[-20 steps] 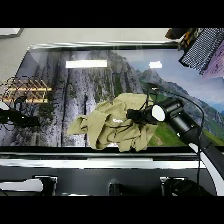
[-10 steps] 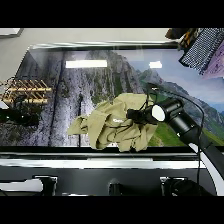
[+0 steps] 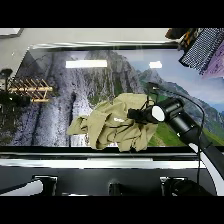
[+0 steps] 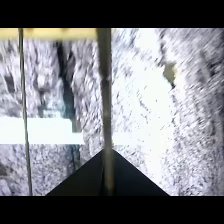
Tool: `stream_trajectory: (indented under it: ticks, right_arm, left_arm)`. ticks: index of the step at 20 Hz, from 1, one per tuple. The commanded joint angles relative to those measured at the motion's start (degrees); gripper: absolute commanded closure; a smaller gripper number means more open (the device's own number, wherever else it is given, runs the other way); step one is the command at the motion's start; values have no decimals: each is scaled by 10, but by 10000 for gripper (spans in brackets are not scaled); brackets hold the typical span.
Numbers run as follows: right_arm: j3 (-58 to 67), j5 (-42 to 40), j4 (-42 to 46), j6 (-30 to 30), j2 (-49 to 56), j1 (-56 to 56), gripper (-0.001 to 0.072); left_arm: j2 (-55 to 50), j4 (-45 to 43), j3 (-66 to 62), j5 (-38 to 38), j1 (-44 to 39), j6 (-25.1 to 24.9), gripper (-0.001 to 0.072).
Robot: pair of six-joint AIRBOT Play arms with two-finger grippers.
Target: Fold the clothes and pants, and hang the long-sleeved shirts on hangers.
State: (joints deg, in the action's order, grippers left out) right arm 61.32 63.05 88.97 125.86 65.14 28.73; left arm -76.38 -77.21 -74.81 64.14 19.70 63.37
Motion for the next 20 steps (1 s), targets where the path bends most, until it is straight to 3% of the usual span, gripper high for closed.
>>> stream_trajectory:
  ticks: [1, 5, 12, 17, 20]
  right_arm:
    - [0, 0, 18, -1, 0, 0, 686]
    - [0, 0, 48, 5, 0, 0, 686]
    - [0, 0, 90, 74, 0, 0, 686]
    - [0, 0, 109, 105, 0, 0, 686]
    - [0, -1, 125, 130, 4, 0, 686]
  left_arm:
    - [63, -1, -35, -1, -35, 2, 694]
    - [139, -4, -18, 68, -98, -9, 696]
    - [393, -16, 219, 115, -256, -14, 694]
    - [537, 28, 287, 130, -335, 14, 692]
    - [590, 60, 306, 154, -358, -1, 691]
